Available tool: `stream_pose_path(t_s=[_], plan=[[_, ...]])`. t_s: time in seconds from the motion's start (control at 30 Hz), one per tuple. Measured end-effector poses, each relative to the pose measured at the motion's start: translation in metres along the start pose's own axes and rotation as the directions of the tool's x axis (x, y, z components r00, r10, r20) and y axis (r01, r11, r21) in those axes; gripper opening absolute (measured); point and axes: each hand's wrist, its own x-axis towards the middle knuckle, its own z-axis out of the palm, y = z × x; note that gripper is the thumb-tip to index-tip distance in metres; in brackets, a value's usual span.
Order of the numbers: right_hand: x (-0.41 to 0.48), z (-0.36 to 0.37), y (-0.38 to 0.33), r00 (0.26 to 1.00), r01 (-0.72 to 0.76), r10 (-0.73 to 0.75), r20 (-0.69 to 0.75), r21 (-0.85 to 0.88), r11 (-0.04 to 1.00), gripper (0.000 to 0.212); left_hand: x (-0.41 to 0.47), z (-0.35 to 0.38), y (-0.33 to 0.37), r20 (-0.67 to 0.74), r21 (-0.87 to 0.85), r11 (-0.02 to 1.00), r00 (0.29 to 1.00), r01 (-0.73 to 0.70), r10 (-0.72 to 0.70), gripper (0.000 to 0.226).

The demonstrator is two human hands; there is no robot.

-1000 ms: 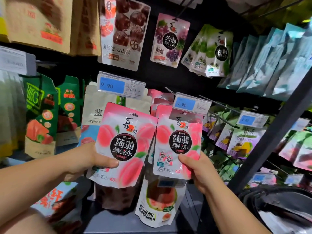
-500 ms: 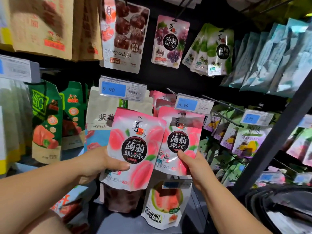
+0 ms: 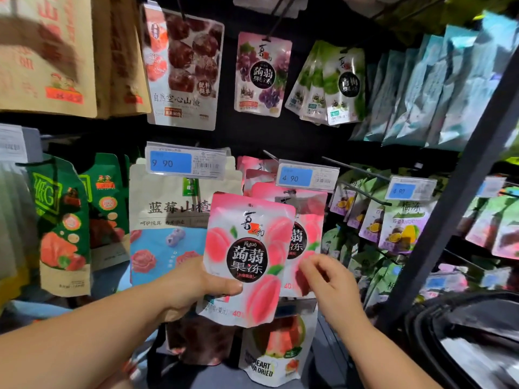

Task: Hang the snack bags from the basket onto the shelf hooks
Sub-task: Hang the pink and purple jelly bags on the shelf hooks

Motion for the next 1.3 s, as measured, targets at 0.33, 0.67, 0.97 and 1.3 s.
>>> stream_pose_path(t_s=[0.33,0.67,0.97,1.3], plan=[[-0.003,0.006,-0.004,0.938,-0.306,0.185,0.294,0.447,0.841,0.036,0.02,0.04,0.005,-0.022,-0.04,0.998,0.999,-0.043,0.042,0.026],[0.007,0.005,0.001,0.939,-0.264,0.339,-0.061,0.506,0.822,0.028,0.032,0.069,0.012,-0.081,0.138,0.985,0.99,-0.099,0.111,0.047],[0.015,0.011,0.0,0.902,-0.303,0.405,-0.148,0.449,0.841,0.02,0.036,0.073,0.014,-0.151,0.149,0.982,0.979,-0.116,0.138,0.048],[0.024,0.021,0.002,0.895,-0.319,0.382,-0.231,0.267,0.909,0.031,0.049,0.069,0.011,-0.363,0.439,0.893,0.889,-0.1,0.278,0.054]])
